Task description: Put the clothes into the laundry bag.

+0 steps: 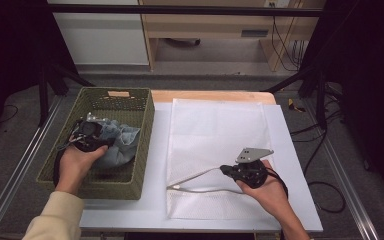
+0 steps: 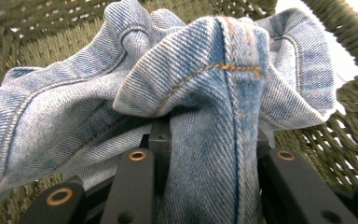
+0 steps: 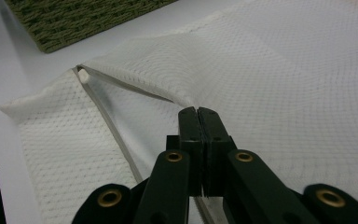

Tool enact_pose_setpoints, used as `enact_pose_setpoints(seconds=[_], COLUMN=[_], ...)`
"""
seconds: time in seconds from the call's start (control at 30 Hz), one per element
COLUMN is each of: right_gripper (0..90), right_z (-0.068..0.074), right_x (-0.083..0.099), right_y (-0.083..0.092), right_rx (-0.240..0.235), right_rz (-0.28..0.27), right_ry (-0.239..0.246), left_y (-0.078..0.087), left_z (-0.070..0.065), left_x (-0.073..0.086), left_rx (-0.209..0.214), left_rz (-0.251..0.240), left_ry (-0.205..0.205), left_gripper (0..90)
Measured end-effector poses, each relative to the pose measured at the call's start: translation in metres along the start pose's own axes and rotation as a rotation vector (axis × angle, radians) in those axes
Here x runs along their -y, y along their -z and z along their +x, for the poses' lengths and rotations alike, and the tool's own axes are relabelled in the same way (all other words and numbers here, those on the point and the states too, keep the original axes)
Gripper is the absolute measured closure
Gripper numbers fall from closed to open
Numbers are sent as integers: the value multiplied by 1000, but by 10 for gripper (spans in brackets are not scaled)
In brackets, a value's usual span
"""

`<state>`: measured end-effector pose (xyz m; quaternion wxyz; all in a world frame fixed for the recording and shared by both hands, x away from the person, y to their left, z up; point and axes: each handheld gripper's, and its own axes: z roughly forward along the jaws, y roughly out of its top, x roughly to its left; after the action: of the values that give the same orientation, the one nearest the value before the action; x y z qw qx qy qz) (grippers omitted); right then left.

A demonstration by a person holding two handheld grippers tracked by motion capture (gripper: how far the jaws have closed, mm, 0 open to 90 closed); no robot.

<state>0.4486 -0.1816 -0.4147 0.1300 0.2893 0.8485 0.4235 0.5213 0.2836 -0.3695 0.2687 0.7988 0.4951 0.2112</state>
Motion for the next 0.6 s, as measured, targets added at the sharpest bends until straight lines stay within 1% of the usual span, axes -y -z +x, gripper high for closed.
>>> enact_pose_setpoints(seconds=[0.07, 0.1, 0.17, 0.2, 0.33, 0.43, 0.6], right_gripper=[895, 895, 895, 895, 895, 895, 896], right_z=[1, 1, 0, 0, -1, -1, -2], right_x=[0, 1, 1, 1, 1, 2, 2], right_y=[0, 0, 0, 1, 1, 0, 0], right_rx=[-1, -1, -2, -1, -1, -1, 4], right_rz=[6, 5, 5, 3, 3, 3, 2], right_ry=[0, -1, -3, -7, -8, -9, -20], left_y=[3, 4, 5, 7, 11, 16, 33], left_z=[2, 3, 5, 6, 8, 10, 13], left_x=[1, 2, 2, 3, 3, 2, -1], left_rx=[5, 11, 7, 7, 7, 4, 7], left_rz=[-20, -25, -37, -35, -65, -83, -138], left_ry=[8, 18, 26, 20, 33, 36, 53], left_gripper=[658, 659, 661, 661, 663, 665, 667])
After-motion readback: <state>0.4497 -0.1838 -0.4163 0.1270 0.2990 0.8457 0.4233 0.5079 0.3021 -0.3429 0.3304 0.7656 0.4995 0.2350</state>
